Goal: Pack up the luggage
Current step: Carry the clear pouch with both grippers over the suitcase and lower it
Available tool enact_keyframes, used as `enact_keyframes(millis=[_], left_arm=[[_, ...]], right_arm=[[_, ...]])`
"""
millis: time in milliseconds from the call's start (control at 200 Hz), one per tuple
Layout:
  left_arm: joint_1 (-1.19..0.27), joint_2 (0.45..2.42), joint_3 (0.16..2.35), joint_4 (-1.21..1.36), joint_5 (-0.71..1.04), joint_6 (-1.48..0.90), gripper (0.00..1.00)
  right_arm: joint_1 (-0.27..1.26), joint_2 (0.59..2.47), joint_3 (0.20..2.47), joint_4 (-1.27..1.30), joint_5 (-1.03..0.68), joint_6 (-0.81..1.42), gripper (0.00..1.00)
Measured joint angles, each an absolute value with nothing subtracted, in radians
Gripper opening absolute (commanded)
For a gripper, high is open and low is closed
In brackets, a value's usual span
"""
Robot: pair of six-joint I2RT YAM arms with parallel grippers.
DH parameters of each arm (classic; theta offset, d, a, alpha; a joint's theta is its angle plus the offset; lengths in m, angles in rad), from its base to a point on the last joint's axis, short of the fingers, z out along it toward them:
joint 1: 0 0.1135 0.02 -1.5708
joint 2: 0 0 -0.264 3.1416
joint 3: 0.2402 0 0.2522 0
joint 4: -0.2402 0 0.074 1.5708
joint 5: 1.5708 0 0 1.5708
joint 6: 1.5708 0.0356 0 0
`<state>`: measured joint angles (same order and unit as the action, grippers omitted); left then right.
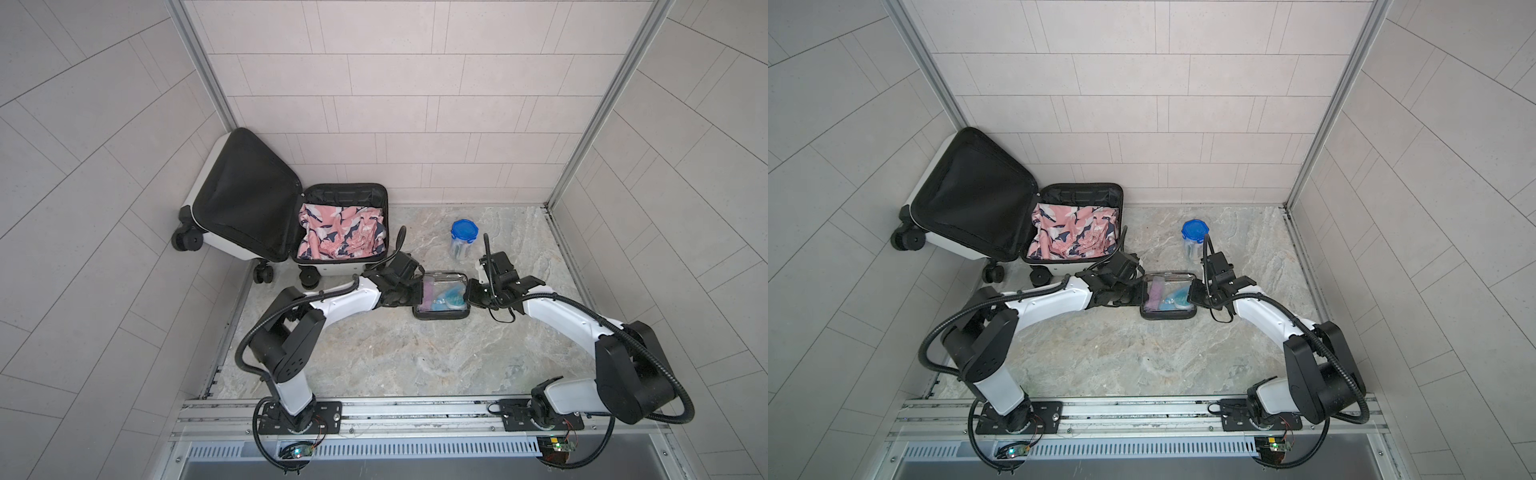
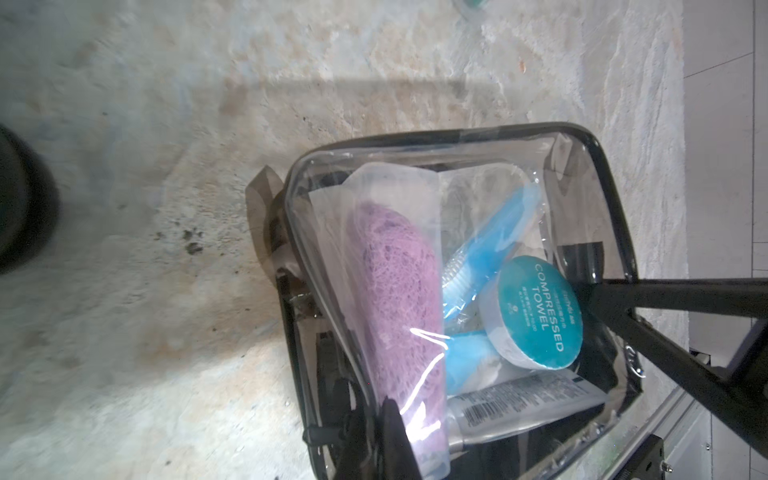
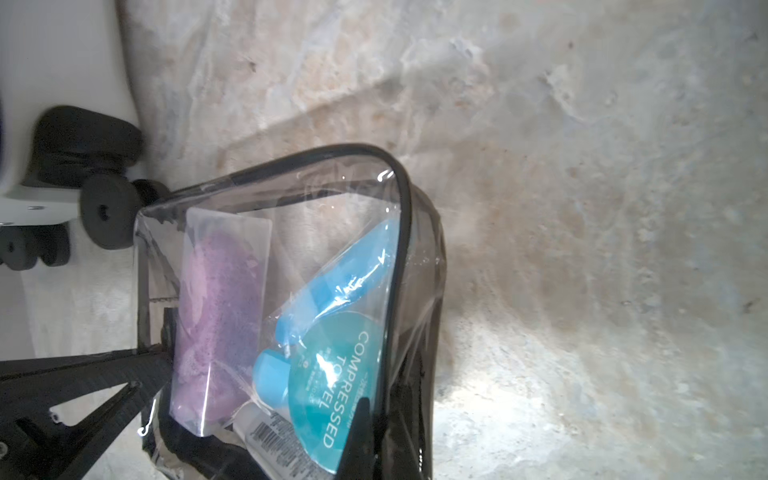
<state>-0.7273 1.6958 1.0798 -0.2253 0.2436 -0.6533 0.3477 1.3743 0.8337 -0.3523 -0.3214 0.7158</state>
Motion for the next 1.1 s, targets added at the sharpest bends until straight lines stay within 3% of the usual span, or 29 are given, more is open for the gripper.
enact_keyframes(millis=[240, 455, 851, 1101], left_arm=[[-0.646, 1.501, 1.124, -0.364, 0.165, -0.605, 0.00], [-0.500, 1.391, 1.212, -0.456, 0.126, -0.529, 0.00], [-0.202, 1.499, 1.407, -0.528, 0.166, -0.407, 0.00], [-0.047, 1.607, 1.476, -0.499, 0.210, -0.387, 0.00]], right_arm=[[0.434, 1.393, 1.030, -0.379, -0.313, 0.753, 0.00], [0.506, 1.548, 1.291, -0.367, -0.315, 0.786, 0.00], [0.566, 1.980, 1.834, -0.363, -0.348, 0.819, 0.00], [0.569, 2.339, 2.365, -0.441, -0.421, 0.840, 0.00]])
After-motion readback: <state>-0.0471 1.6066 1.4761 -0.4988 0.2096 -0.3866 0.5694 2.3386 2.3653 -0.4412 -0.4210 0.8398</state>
